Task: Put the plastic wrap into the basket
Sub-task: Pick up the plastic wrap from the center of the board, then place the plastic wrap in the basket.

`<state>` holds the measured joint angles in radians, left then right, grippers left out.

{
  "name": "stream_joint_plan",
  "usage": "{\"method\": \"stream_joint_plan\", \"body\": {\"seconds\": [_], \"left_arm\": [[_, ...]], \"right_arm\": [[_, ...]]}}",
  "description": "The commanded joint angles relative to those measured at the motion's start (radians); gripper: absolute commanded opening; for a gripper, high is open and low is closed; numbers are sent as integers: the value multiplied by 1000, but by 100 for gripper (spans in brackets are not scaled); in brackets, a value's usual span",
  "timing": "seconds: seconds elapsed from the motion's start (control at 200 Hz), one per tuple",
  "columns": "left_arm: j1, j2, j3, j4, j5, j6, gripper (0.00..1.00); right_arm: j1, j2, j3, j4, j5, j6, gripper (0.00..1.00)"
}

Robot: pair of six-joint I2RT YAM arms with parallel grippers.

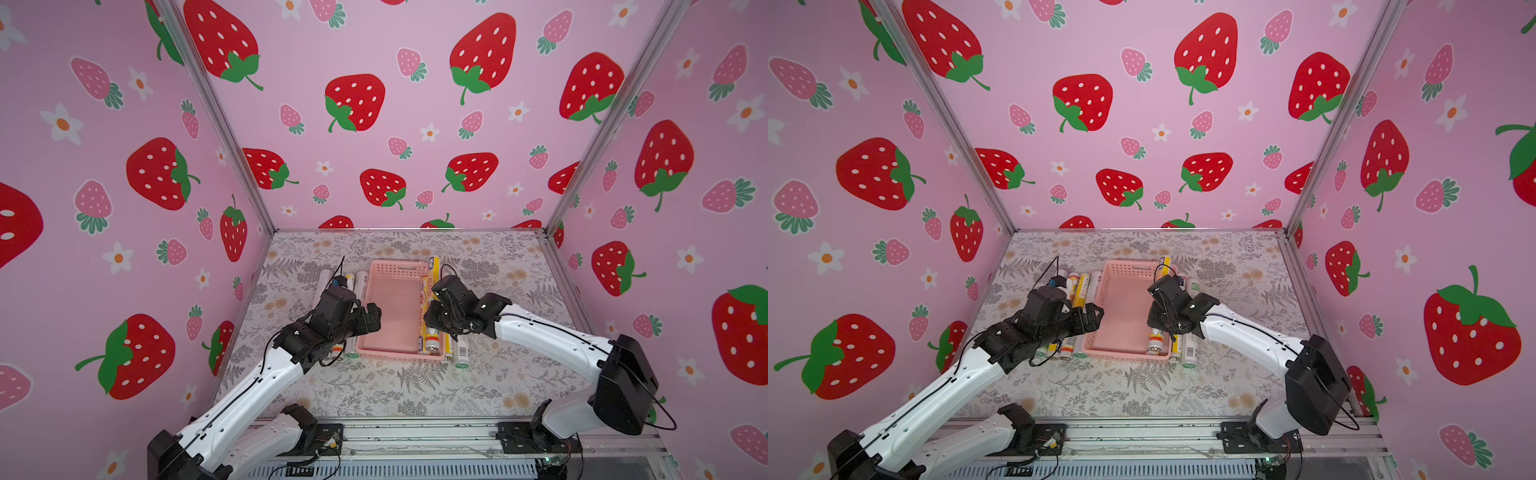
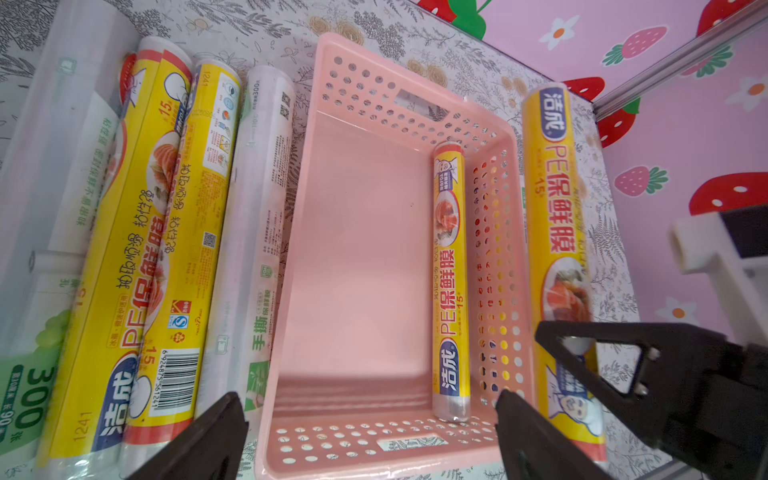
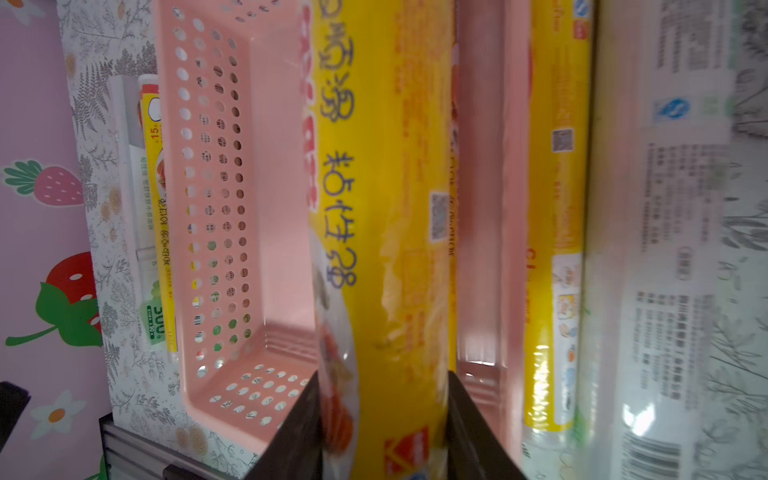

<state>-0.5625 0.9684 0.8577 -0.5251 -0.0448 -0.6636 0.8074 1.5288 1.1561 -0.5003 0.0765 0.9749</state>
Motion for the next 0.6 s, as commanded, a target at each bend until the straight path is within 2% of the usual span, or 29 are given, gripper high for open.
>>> {"method": "stream_joint_plan", "body": {"seconds": [0.0,0.29,0.595], "left_arm": [[4,-7,-16,-4,23,-22,98],[3,-19,-27,11,37,-30,98],[4,-19,-44,23,42,-28,98]], "right_arm": [[29,47,59,57,48,34,30],[66,183,106,73,106,50,28],[98,184,102,59,110,61,28]]}}
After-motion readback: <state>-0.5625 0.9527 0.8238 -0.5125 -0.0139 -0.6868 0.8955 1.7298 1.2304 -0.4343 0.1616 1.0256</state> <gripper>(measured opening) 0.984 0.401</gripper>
